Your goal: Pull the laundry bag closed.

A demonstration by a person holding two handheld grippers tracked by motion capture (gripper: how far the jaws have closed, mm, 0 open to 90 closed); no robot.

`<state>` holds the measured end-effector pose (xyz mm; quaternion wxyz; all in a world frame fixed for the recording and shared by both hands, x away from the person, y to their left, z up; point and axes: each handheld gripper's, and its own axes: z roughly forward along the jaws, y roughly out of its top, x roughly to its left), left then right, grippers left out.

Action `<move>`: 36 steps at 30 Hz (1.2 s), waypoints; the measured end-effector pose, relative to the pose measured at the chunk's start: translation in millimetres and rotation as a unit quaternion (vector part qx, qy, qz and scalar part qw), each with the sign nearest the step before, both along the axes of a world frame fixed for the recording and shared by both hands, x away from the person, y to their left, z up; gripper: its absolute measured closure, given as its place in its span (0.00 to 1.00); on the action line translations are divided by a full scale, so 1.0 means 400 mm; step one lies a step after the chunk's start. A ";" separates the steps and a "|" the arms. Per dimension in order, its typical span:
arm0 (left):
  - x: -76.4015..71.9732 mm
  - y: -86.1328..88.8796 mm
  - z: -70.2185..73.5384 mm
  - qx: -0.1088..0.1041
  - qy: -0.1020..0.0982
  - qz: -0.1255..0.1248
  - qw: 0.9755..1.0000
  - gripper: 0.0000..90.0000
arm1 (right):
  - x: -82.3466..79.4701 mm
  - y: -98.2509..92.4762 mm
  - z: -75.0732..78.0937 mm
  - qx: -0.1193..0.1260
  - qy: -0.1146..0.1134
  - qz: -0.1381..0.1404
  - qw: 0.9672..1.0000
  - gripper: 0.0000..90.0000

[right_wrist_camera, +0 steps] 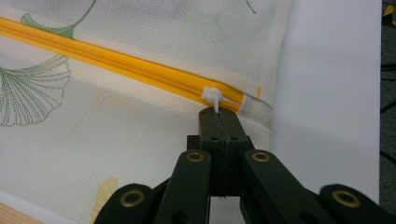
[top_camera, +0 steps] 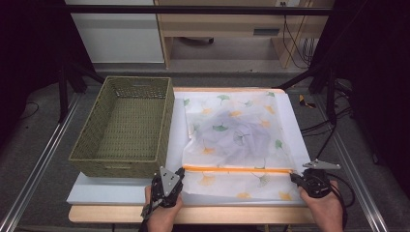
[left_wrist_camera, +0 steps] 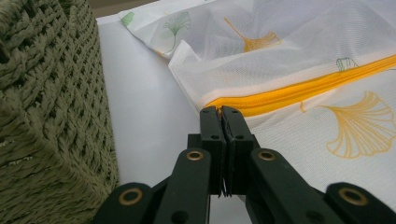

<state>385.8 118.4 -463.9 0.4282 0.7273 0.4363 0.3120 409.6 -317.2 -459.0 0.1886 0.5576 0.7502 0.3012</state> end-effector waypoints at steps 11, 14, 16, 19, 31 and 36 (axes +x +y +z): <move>0.000 -0.001 0.000 0.003 0.002 -0.002 1.000 0.98 | 0.001 -0.011 0.000 0.003 0.003 -0.006 1.000 1.00; 0.001 -0.001 -0.001 0.002 0.002 -0.002 1.000 0.98 | 0.001 -0.010 0.000 0.004 0.004 -0.006 1.000 1.00; 0.001 -0.001 -0.001 0.002 0.002 -0.002 1.000 0.98 | 0.001 -0.010 0.000 0.005 0.004 -0.006 1.000 1.00; 0.002 0.001 0.000 -0.001 0.002 -0.001 1.000 0.98 | 0.002 -0.014 -0.001 0.006 0.004 -0.007 1.000 1.00; 0.002 -0.001 0.000 0.000 0.002 -0.002 1.000 0.98 | 0.002 -0.019 0.000 0.007 0.002 -0.010 1.000 1.00; 0.002 -0.001 0.000 0.001 0.002 -0.002 1.000 0.98 | 0.003 -0.021 0.000 0.007 0.002 -0.010 1.000 1.00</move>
